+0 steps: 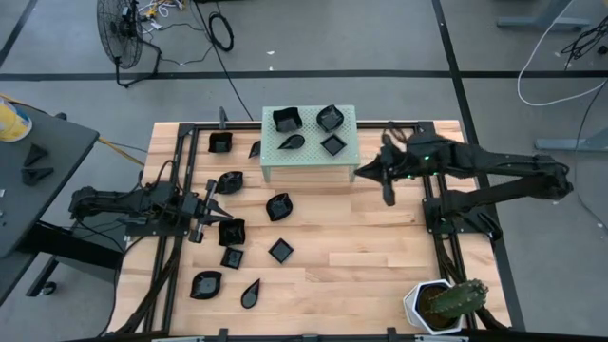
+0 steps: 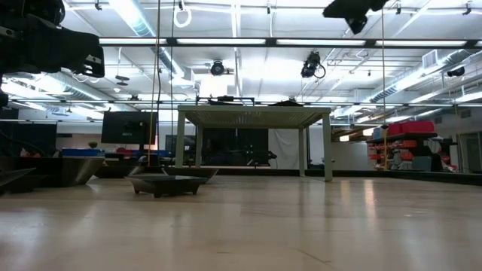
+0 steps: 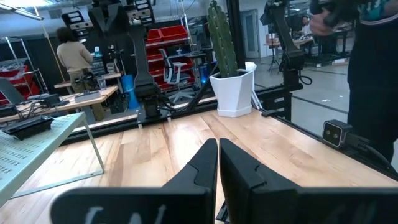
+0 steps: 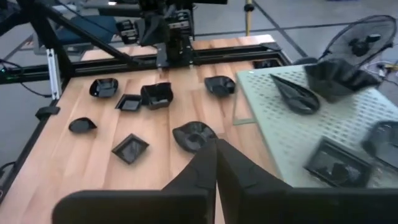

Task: Pick & Place Mini shaped plates
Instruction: Stack the distorted square plate on top of the distorted square plate on the shelf

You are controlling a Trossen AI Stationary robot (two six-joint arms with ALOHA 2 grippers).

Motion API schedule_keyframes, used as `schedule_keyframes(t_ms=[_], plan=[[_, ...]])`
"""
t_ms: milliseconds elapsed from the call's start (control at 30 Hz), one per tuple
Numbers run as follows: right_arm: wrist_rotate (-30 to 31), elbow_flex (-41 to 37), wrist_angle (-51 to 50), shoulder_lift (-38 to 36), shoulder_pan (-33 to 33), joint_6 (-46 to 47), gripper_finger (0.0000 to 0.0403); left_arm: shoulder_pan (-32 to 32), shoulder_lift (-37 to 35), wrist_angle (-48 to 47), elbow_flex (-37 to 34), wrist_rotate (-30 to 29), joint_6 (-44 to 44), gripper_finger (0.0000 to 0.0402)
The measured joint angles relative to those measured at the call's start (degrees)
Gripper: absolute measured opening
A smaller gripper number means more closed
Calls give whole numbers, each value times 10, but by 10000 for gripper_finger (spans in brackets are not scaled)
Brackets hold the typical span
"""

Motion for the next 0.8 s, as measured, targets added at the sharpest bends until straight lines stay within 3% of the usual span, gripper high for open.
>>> schedule_keyframes(t_ms=[533, 800], plan=[[24, 0, -127, -159, -15, -12, 4, 0, 0, 0, 0, 0, 0, 23], [19, -78, -131, -258, -12, 25, 6, 0, 0, 0, 0, 0, 0, 23]])
